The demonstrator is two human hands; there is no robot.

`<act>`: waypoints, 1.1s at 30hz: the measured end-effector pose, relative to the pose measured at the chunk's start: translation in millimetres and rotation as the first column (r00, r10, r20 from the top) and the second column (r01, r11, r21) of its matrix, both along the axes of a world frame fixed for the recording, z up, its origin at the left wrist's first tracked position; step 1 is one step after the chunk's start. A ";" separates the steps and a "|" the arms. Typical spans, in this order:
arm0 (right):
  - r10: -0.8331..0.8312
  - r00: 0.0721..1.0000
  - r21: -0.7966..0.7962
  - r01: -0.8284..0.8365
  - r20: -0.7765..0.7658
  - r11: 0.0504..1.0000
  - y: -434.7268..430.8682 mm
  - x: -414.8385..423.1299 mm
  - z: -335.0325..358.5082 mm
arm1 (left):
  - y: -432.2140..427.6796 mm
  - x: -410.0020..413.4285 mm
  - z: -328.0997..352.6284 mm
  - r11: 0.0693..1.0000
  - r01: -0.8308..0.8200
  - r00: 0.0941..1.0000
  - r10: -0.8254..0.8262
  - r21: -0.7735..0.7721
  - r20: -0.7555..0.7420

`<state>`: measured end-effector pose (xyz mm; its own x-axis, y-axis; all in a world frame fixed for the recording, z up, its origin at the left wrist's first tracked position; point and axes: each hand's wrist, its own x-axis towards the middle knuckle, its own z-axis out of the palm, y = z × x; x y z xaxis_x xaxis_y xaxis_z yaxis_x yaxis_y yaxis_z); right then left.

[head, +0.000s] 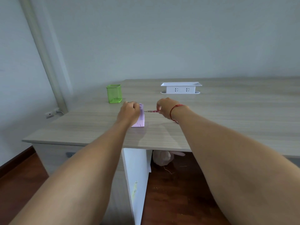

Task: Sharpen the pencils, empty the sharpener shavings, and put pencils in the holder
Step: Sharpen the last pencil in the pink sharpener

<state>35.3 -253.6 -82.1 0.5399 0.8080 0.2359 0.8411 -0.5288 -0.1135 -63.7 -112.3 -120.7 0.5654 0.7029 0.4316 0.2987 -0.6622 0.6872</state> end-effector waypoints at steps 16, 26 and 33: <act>0.000 1.000 0.054 0.001 -0.018 0.999 28.3 -4.9 -12.6 | -10.2 -7.5 1.5 0.990 -0.038 0.996 0.049 0.139 -0.075; 0.025 0.998 0.075 -0.029 0.056 0.997 43.1 -20.6 -14.1 | -16.3 -11.2 2.6 0.902 -0.006 0.978 0.095 0.432 -0.183; 0.021 1.000 0.011 -0.021 0.023 1.000 31.6 -7.8 -10.1 | -5.7 -8.9 -0.1 0.962 -0.036 0.987 0.077 0.270 -0.144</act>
